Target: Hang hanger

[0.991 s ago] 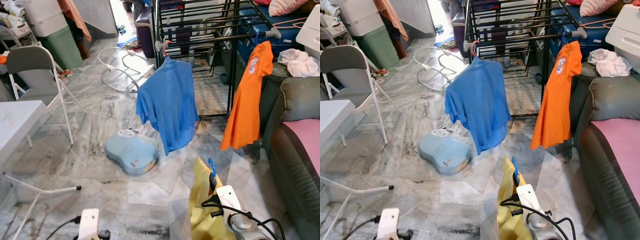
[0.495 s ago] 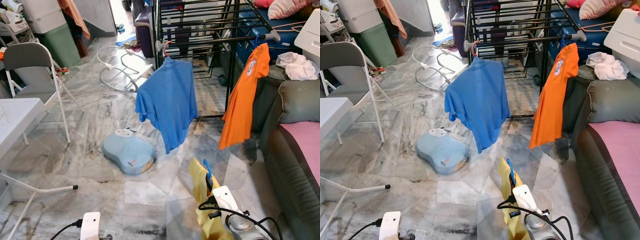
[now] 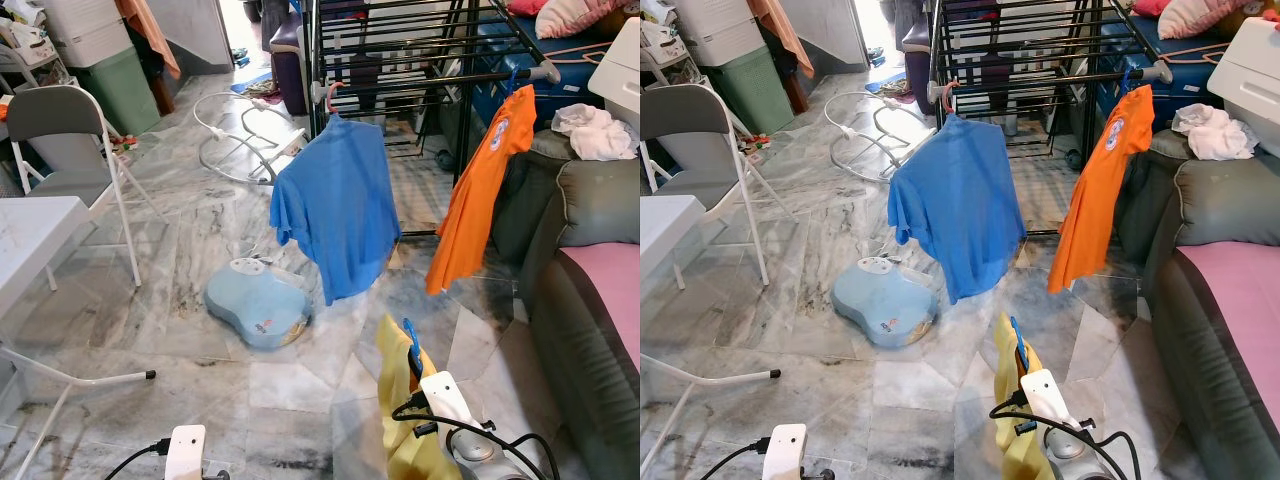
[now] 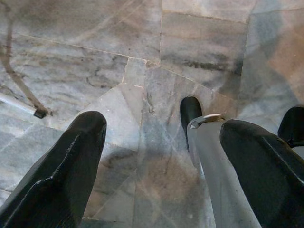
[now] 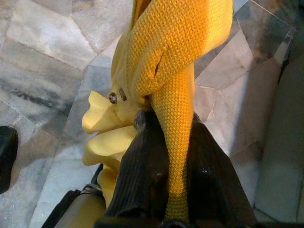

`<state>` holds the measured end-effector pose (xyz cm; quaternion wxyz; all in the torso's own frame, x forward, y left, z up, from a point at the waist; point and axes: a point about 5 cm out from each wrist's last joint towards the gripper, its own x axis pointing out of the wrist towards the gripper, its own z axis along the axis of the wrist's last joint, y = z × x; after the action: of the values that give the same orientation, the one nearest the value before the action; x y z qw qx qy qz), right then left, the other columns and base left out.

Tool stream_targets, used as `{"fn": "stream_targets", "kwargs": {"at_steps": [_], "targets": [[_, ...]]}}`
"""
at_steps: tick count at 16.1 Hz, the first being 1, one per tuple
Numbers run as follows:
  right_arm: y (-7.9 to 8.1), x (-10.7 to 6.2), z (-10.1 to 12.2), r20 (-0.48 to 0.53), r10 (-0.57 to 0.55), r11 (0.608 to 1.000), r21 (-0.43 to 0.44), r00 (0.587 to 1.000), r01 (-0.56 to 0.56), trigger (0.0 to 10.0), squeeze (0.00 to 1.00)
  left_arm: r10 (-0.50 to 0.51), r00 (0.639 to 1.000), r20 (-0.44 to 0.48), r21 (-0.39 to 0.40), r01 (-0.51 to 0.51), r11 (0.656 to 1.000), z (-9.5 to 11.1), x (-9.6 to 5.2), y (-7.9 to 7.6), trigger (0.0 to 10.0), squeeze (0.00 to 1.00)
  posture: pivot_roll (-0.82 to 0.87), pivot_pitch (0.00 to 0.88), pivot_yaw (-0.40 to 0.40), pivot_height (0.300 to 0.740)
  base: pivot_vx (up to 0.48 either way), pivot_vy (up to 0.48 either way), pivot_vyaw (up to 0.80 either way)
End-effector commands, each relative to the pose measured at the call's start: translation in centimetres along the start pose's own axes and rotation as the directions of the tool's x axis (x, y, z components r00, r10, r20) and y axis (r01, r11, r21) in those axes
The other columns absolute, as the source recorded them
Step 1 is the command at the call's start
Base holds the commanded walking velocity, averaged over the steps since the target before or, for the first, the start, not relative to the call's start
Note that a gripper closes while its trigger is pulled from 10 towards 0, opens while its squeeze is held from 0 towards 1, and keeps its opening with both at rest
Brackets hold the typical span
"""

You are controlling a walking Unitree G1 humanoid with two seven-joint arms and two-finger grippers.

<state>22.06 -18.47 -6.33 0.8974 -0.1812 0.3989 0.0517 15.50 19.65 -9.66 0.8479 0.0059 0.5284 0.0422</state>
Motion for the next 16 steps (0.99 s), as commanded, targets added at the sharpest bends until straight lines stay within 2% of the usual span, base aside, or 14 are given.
{"fn": "stream_targets", "kwargs": {"at_steps": [1,6,13,16], "targets": [[0.19,0.22,1.19,0.031,-0.002,1.0,-0.002,1.0,0.002,10.0,0.0,0.013,1.0,0.003,0.012,-0.013,1.0,0.11,-0.03,0.6,10.0,0.0,-0.12,0.0,0.096,0.74,0.0,0.0,0.0],[0.4,0.26,1.37,0.031,0.002,1.0,0.025,1.0,-0.003,10.0,0.0,0.01,1.0,0.012,0.018,-0.01,1.0,0.31,-0.02,0.54,10.0,0.0,-0.12,0.0,0.098,0.74,0.0,0.0,0.0],[0.41,0.26,1.31,0.026,-0.003,1.0,0.02,1.0,0.002,10.0,0.0,0.013,1.0,0.015,0.03,-0.013,0.999,0.46,0.0,0.49,10.0,0.0,-0.13,0.0,0.106,0.74,0.0,0.0,0.0],[0.48,0.25,1.26,0.024,-0.007,1.0,0.026,1.0,0.007,10.0,0.0,0.011,0.999,0.045,0.03,-0.012,0.999,0.87,-0.01,0.6,10.0,0.0,-0.13,0.0,0.108,0.74,0.0,0.0,0.0]]}}
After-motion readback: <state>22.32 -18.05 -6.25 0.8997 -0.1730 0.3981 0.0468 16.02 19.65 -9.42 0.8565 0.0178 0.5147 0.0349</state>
